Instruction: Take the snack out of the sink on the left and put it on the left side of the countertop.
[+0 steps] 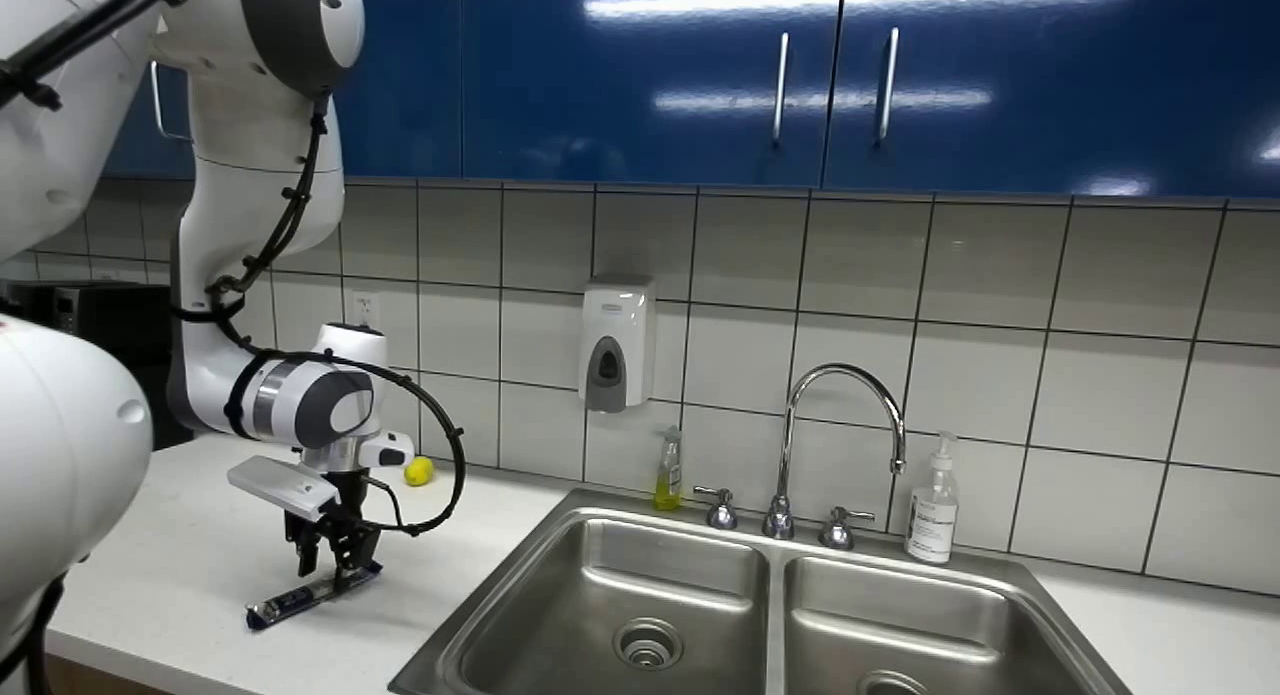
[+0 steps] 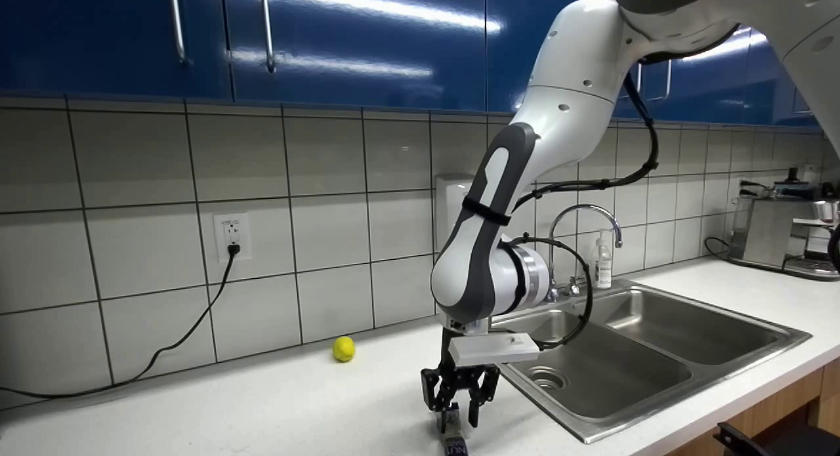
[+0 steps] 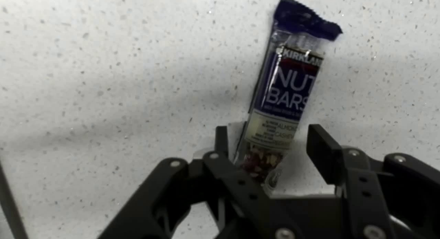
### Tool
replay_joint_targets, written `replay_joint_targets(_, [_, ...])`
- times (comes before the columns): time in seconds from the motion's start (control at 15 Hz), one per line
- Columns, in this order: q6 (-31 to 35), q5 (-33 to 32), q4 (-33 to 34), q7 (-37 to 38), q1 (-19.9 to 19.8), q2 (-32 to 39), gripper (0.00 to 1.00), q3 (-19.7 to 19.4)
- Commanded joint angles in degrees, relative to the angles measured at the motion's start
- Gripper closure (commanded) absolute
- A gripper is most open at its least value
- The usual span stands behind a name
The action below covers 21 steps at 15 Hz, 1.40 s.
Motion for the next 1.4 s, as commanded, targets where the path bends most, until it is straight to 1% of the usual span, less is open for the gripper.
replay_joint_targets(0.0, [0.28,-0.32,-0.09,-0.29,0.17,-0.49,0.05,-0.84])
replay_joint_targets(0.07, [0.06,-0.54,-0.34,0.03,0.45,-0.99,0.01,-1.24])
replay_joint_targets(0.13, [0.03,-0.60,-0.60,0.19,0.55,-1.52,0.00,-1.43])
replay_joint_targets(0.33, [-0.60,-0.59,-1.55,0.60,0.71,-3.79,0.00,-1.77])
replay_joint_targets(0.53, [-1.33,-0.52,-3.65,1.53,0.95,-8.10,0.00,-2.11])
replay_joint_targets(0.67, [-1.73,-0.81,-5.59,1.96,1.00,-11.51,0.00,-2.62])
replay_joint_targets(0.93, [-2.89,-0.32,-10.80,0.88,-0.38,-19.11,0.00,-2.66])
replay_joint_targets(1.33, [-6.80,-0.62,-19.03,0.29,-1.21,-31.36,0.00,-3.49])
